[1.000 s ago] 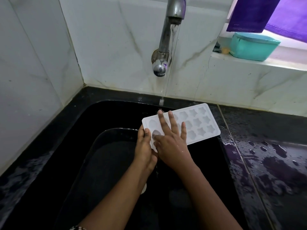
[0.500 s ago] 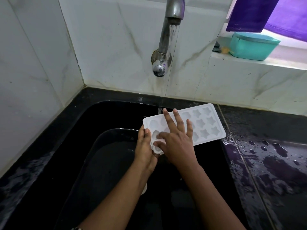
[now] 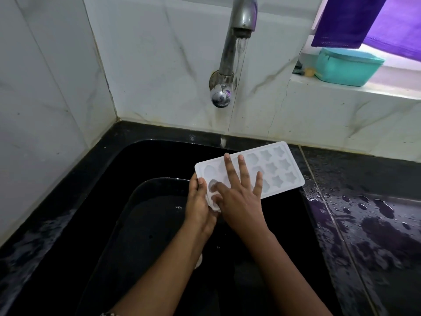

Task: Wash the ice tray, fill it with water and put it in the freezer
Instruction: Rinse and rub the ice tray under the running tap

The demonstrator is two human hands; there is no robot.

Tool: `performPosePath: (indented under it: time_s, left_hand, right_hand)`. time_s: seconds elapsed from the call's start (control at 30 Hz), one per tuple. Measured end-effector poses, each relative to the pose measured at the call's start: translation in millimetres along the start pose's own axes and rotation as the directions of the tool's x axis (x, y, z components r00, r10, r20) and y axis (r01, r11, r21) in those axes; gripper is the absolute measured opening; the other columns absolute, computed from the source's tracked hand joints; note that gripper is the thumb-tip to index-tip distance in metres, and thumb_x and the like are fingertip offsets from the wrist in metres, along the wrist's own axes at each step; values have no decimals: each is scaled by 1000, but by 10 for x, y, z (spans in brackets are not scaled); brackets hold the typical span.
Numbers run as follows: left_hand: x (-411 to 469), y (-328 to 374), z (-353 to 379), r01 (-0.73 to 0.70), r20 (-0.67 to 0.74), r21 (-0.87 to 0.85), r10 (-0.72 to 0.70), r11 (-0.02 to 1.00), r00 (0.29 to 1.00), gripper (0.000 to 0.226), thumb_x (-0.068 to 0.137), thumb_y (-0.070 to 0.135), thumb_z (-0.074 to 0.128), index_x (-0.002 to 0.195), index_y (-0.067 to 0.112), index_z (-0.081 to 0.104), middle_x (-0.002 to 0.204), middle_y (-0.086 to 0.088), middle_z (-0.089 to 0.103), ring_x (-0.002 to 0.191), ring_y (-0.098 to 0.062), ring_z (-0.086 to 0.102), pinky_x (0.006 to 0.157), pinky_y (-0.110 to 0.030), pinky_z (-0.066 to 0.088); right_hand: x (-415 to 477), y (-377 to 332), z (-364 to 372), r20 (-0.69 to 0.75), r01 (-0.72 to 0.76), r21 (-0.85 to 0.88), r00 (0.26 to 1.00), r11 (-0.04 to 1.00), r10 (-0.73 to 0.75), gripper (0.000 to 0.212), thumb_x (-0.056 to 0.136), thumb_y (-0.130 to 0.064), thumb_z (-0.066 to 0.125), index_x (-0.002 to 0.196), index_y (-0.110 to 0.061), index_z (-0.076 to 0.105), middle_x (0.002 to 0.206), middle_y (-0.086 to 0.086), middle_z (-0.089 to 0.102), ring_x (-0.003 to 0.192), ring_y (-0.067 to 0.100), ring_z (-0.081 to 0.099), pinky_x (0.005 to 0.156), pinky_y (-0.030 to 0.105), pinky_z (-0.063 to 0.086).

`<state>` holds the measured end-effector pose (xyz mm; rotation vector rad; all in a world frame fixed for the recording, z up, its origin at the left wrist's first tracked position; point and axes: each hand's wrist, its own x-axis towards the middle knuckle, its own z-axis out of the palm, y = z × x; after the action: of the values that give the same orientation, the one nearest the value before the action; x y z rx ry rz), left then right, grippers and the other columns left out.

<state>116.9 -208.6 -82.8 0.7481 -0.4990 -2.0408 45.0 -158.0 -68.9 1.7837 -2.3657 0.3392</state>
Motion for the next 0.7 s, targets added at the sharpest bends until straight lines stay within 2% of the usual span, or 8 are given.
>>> performPosePath:
  time_s: [0.13,0.2,0.27,0.37,0.43,0.5,0.57,0.7]
  left_hand:
    - [-1,14,2,4,2,7,-4,1000,1000,35,106,22,33,138,21,48,116,-6,68,87,-17,73,63,-32,60]
    - [3,40,-10,-9,-9,14,9,1000,1000,35,106,22,32,138,21,48,121,-8,66,97,-20,70,76,-35,60]
    - [6,51,-26,-21,-15,4,21,1000,1000,35,107,22,32,137,22,48,120,-7,67,94,-19,70,77,-34,60]
    - [24,39,-43,-4,-29,-1,4,1000,1000,33,106,23,33,135,23,50,105,-2,72,79,-17,74,57,-31,58]
    - [37,28,-55,0,-35,-14,-1,1000,999,33,106,24,34,136,23,49,104,-4,72,80,-19,73,56,-34,58]
    - [51,37,-70,-9,-38,11,9,1000,999,34,106,27,35,137,27,48,113,-5,70,92,-24,71,63,-41,59]
    - [69,64,-81,-21,-41,20,22,1000,999,34,106,29,34,137,31,47,119,-4,68,102,-27,68,71,-45,57]
    - [96,74,-92,-16,-61,-25,14,1000,998,33,106,30,34,134,31,50,109,1,71,91,-21,71,62,-41,59]
  right_hand:
    - [-25,-93,60,-37,-39,-36,999,999,37,21,84,-32,62,105,-30,61,158,5,-7,143,22,-20,109,59,-10]
    - [-30,-116,45,34,16,8,999,1000,-16,29,92,-31,51,121,-32,52,153,0,-24,138,19,-34,108,56,-15]
    - [-9,-82,-25,158,29,102,986,994,-45,33,98,-32,39,130,-37,44,147,-6,-36,132,17,-43,107,53,-19]
    - [20,-12,-162,214,-23,238,976,971,-29,28,98,-36,40,120,-39,56,156,-8,-21,134,10,-36,109,49,-19]
    - [36,41,-251,154,-55,299,988,953,8,24,95,-39,45,104,-34,66,158,-12,-9,134,2,-29,111,43,-18]
    - [53,101,-324,102,-52,289,995,956,23,21,92,-37,50,93,-31,70,158,-14,-1,140,4,-21,112,38,-15]
    - [59,155,-391,124,-33,279,992,960,-2,17,88,-35,54,92,-31,70,158,-13,-1,143,7,-18,112,37,-12]
    - [39,173,-402,230,23,248,970,969,-82,19,86,-40,55,102,-36,66,157,-11,-15,137,7,-30,113,44,-13]
